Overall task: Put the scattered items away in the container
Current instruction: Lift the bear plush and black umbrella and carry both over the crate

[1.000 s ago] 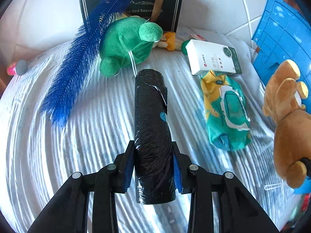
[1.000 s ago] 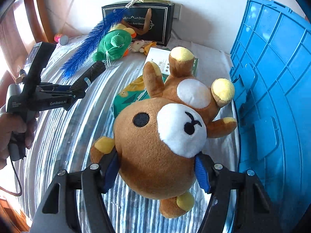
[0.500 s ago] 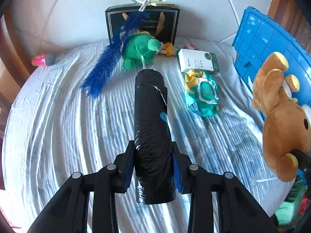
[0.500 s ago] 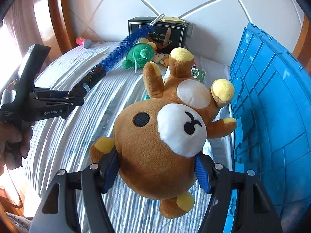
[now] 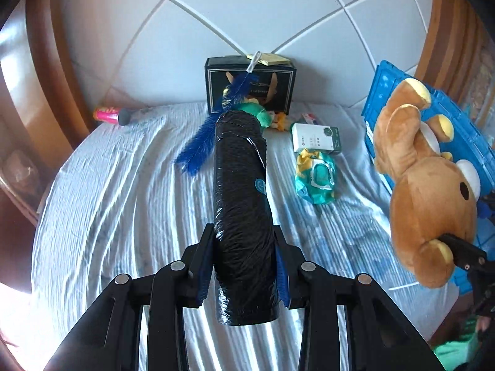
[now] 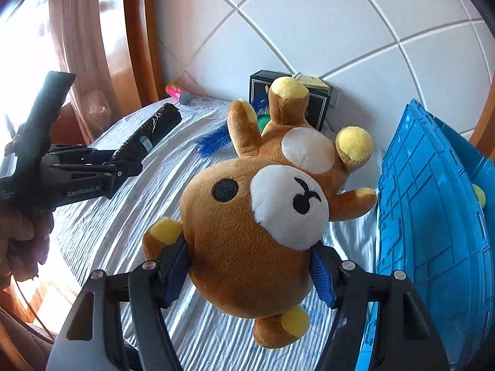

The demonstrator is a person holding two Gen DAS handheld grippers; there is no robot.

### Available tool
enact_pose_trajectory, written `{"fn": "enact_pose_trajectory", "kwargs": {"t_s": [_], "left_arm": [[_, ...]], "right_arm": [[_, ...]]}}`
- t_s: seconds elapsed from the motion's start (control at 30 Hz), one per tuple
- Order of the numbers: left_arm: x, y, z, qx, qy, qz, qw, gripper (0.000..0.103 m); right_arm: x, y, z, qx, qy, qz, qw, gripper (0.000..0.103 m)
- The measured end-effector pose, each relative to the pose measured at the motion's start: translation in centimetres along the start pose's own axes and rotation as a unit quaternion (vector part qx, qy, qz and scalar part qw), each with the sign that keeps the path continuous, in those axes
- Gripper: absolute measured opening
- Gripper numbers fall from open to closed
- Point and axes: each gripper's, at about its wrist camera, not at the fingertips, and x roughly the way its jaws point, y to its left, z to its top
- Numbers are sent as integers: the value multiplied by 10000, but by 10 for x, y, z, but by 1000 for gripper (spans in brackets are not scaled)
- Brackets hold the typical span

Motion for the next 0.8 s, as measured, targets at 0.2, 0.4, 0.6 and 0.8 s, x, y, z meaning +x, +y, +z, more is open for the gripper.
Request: {"fn": "enact_pose_trajectory", "kwargs": {"t_s": [0.2,0.4,0.6,0.8], "left_arm": [[-35,-4,-1,-84,-225,119,9996,33],[-61,-10,2,-151,-423,270,9986,33],[-83,-28,12,-71,-638,341,9974,33],[-97,-62,31,159,-873,283,9957,33]], "right_arm": [[-25,2,6,-118,-248,123,9995,67],[-49,-7,6,-139,-450,163,9988,67],[-76,-30,4,-77,-675,93,9976,67],[-102,-62,1,84,-913,-55,9958,67]]}}
